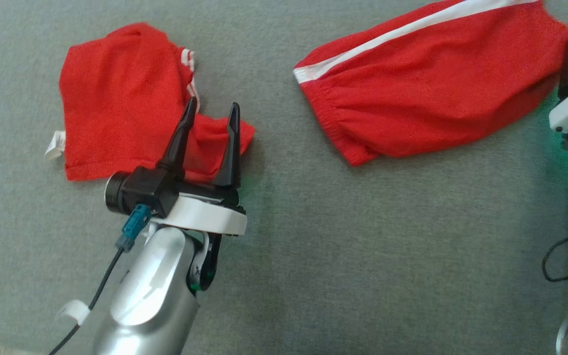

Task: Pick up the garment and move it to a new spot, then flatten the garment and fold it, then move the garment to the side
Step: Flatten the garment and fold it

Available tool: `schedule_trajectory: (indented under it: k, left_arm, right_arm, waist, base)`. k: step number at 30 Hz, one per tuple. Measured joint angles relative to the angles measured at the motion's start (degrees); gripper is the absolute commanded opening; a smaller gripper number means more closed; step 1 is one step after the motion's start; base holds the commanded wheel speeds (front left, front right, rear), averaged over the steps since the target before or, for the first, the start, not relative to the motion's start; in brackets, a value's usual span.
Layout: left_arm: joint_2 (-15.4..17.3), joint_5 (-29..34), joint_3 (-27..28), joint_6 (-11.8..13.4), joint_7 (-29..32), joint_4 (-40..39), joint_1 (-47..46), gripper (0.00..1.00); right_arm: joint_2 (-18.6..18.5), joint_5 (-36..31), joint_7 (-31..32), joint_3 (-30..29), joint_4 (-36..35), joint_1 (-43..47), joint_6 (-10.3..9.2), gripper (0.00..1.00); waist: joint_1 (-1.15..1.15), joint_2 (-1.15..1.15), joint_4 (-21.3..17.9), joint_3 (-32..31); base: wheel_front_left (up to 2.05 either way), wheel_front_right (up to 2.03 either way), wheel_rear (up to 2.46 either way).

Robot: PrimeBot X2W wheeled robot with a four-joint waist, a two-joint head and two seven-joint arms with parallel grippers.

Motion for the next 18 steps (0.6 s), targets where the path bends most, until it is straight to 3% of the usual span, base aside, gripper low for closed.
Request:
schedule_trajectory:
  k: [9, 10, 11, 18]
  left_arm:
    - [-0.3, 0.0, 0.1, -0.1, 0.0, -0.3, -1.0, 1.0]
    - [-0.3, 0.0, 0.0, -0.1, 0.0, -0.5, -1.1, 1.0]
    - [-0.3, 0.0, 0.0, 0.2, 0.0, -0.7, -1.2, 1.0]
    - [-0.4, 0.0, 0.9, 0.7, 0.0, -0.8, -1.2, 1.0]
  right_arm:
    - [-3.5, -2.7, 3.2, 3.8, 10.3, -6.7, 0.0, 1.0]
    - [-3.7, -2.6, 3.3, 4.7, 11.0, -7.2, 0.0, 0.05]
    - [-3.8, -2.3, 3.3, 5.5, 11.4, -7.4, 0.0, 0.0]
    - [-4.7, 4.1, -0.5, 10.2, 12.0, -7.5, 0.0, 0.0]
  waist:
    - [-0.01, 0.0, 2.1, 2.4]
    - [-0.01, 0.0, 2.0, 2.4]
    - [-0.01, 0.0, 1.9, 2.4]
    - [-0.01, 0.0, 0.1, 1.3]
  base:
    - [0.0, 0.0, 0.0]
    - [0.0, 0.0, 0.0]
    - [0.0, 0.0, 0.0]
    - [0.0, 0.0, 0.0]
